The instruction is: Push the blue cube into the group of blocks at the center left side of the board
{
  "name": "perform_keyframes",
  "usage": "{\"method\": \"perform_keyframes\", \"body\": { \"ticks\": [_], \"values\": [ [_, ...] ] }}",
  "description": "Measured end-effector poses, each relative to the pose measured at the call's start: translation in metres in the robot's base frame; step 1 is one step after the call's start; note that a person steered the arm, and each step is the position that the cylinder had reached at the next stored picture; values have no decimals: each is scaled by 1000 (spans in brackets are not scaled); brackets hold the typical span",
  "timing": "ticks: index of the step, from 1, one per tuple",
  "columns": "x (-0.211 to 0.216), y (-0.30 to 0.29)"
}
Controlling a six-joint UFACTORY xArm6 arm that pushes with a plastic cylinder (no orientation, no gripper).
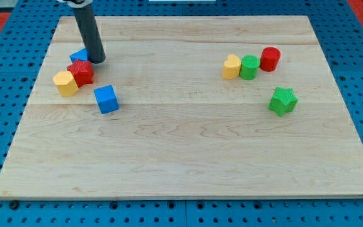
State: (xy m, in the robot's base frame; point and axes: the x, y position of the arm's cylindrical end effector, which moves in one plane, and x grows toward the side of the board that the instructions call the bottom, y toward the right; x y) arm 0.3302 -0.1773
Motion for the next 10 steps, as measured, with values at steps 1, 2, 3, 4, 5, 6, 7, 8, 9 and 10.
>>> {"method": "perform_keyframes", "body": {
  "ticks": [1,2,3,4,5,6,7,8,9,10],
  "values": [
    [4,-19],
    [4,-24],
    [3,7],
    [44,99],
    [144,136],
    [151,79],
    [131,1],
    [126,-46],
    [126,-45],
    [140,-20]
  ]
}}
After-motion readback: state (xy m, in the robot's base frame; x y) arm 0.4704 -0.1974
